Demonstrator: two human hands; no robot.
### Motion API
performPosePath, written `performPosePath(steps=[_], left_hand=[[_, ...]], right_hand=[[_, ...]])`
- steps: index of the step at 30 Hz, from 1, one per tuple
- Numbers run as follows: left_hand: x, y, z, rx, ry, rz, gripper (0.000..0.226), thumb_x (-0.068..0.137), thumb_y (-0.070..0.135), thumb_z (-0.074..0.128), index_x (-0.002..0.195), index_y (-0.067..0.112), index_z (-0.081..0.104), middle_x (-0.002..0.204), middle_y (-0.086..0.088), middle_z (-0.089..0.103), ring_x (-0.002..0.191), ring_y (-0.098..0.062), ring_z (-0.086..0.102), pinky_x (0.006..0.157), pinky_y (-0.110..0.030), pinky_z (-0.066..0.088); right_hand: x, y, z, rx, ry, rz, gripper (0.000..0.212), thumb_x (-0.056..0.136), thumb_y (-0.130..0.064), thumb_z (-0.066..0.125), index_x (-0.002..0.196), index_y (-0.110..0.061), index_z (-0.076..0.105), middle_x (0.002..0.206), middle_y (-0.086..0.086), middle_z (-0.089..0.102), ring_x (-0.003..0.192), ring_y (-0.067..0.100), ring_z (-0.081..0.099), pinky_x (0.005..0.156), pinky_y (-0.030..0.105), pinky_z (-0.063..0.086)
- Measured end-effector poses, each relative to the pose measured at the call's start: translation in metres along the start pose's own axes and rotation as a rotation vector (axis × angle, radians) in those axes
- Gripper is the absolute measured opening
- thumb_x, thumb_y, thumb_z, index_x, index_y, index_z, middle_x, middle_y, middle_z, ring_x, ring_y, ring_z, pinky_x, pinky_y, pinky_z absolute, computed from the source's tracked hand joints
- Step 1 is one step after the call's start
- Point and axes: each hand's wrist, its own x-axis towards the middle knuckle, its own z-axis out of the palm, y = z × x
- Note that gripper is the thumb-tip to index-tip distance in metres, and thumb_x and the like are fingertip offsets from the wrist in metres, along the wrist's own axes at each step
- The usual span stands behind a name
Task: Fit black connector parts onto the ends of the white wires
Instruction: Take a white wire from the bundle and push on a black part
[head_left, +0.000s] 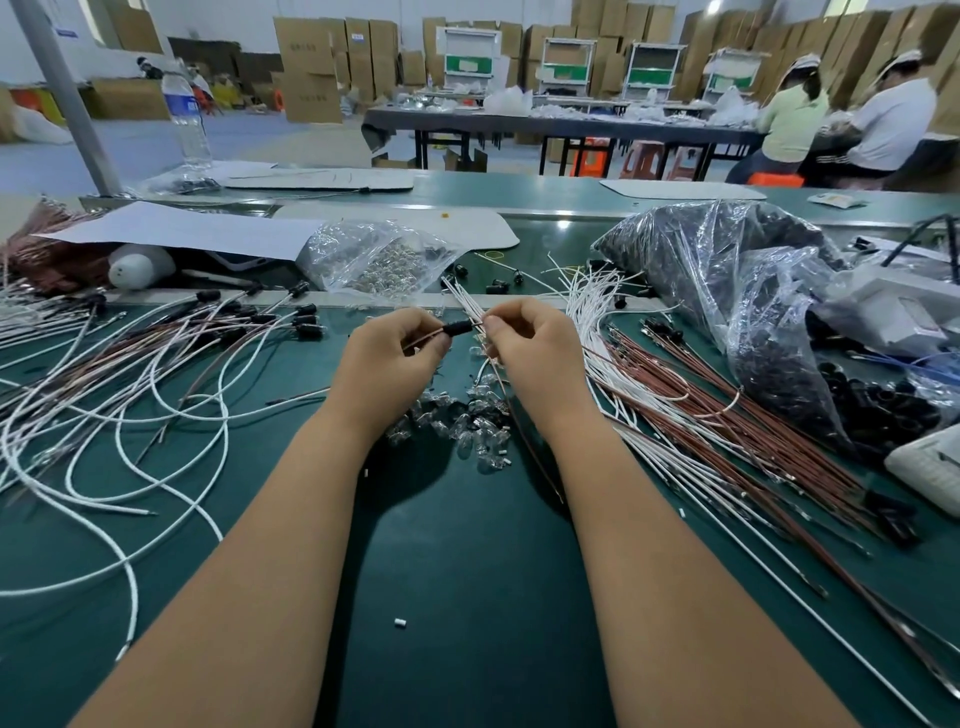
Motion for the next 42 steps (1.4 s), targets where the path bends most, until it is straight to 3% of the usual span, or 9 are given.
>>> performPosePath(steps=[3, 7, 12, 19, 23, 28, 32, 37, 42], left_hand=[[-0.0004, -0.0007, 0.0003, 0.017, -0.013, 0.029, 0.004, 0.091, 0.013, 0.063, 0.089, 0.011, 0.067, 0.072, -0.007, 0.068, 0.064, -0.02, 0.059, 0.062, -0.03, 0.046], [-0.0004, -0.0017, 0.0018, 0.092, 0.006, 0.066, 0.005, 0.09, 0.013, 0.063, 0.092, 0.018, 0.065, 0.071, 0.002, 0.069, 0.066, -0.012, 0.063, 0.064, -0.024, 0.048], [0.0005, 0.0007, 0.005, 0.184, 0.018, 0.14, 0.001, 0.088, 0.014, 0.065, 0.087, 0.015, 0.065, 0.071, 0.002, 0.065, 0.066, -0.015, 0.058, 0.064, -0.027, 0.044], [-0.0001, -0.0006, 0.0044, 0.026, -0.023, 0.02, 0.009, 0.092, 0.011, 0.06, 0.084, 0.011, 0.063, 0.073, -0.01, 0.067, 0.064, -0.026, 0.055, 0.058, -0.034, 0.044], [-0.0007, -0.0008, 0.0026, -0.017, -0.018, -0.005, 0.008, 0.091, 0.01, 0.062, 0.084, 0.011, 0.064, 0.071, -0.007, 0.068, 0.059, -0.014, 0.054, 0.058, -0.029, 0.046], [-0.0006, -0.0006, 0.0029, -0.126, -0.006, -0.039, 0.016, 0.089, 0.007, 0.066, 0.08, 0.021, 0.064, 0.067, -0.003, 0.069, 0.057, -0.012, 0.065, 0.061, -0.027, 0.055], [-0.0008, -0.0002, 0.0044, -0.148, -0.01, -0.06, 0.015, 0.088, 0.009, 0.066, 0.077, 0.02, 0.063, 0.063, 0.0, 0.07, 0.058, -0.016, 0.067, 0.061, -0.03, 0.056], [-0.0016, 0.0008, 0.0046, -0.141, -0.027, -0.05, 0.013, 0.089, 0.01, 0.065, 0.078, 0.018, 0.063, 0.065, -0.002, 0.07, 0.059, -0.015, 0.066, 0.063, -0.033, 0.056], [-0.0017, 0.003, 0.0043, -0.246, -0.033, -0.078, 0.021, 0.09, 0.003, 0.062, 0.076, 0.018, 0.064, 0.067, -0.009, 0.068, 0.059, -0.013, 0.062, 0.059, -0.021, 0.051]], right_hand=[[0.0011, 0.0007, -0.0005, 0.009, 0.001, 0.018, 0.011, 0.089, -0.004, 0.06, 0.087, -0.011, 0.068, 0.077, 0.005, 0.066, 0.079, 0.031, 0.065, 0.079, 0.048, 0.055], [0.0007, 0.0017, 0.0015, -0.012, -0.008, 0.022, 0.011, 0.089, -0.006, 0.059, 0.084, -0.013, 0.067, 0.072, 0.004, 0.064, 0.071, 0.023, 0.061, 0.075, 0.045, 0.055], [0.0001, 0.0026, 0.0037, 0.002, 0.002, 0.044, 0.017, 0.086, -0.007, 0.058, 0.074, -0.017, 0.064, 0.066, 0.005, 0.063, 0.066, 0.023, 0.057, 0.07, 0.046, 0.052], [0.0, 0.0037, 0.0015, -0.009, 0.004, 0.014, 0.01, 0.087, -0.012, 0.062, 0.079, -0.017, 0.066, 0.067, -0.002, 0.064, 0.067, 0.017, 0.06, 0.073, 0.041, 0.054], [0.0001, 0.0043, -0.0012, -0.018, 0.019, -0.016, 0.008, 0.087, -0.012, 0.063, 0.08, -0.014, 0.067, 0.069, -0.002, 0.065, 0.068, 0.016, 0.06, 0.073, 0.041, 0.055], [0.0005, 0.0052, -0.0005, 0.01, 0.024, -0.063, 0.01, 0.087, -0.009, 0.064, 0.078, -0.012, 0.065, 0.071, 0.008, 0.065, 0.073, 0.032, 0.062, 0.073, 0.046, 0.055], [-0.0001, 0.0048, 0.0004, 0.038, 0.011, -0.073, 0.016, 0.089, -0.005, 0.063, 0.077, -0.016, 0.063, 0.07, 0.007, 0.062, 0.068, 0.027, 0.059, 0.071, 0.047, 0.054], [-0.0013, 0.0036, 0.0021, 0.043, 0.001, -0.065, 0.021, 0.089, -0.004, 0.063, 0.075, -0.02, 0.061, 0.072, 0.009, 0.063, 0.075, 0.037, 0.062, 0.071, 0.048, 0.055], [-0.0011, 0.0042, 0.0014, 0.034, 0.003, -0.053, 0.018, 0.089, -0.006, 0.064, 0.078, -0.02, 0.062, 0.072, 0.008, 0.065, 0.074, 0.035, 0.064, 0.071, 0.046, 0.055]])
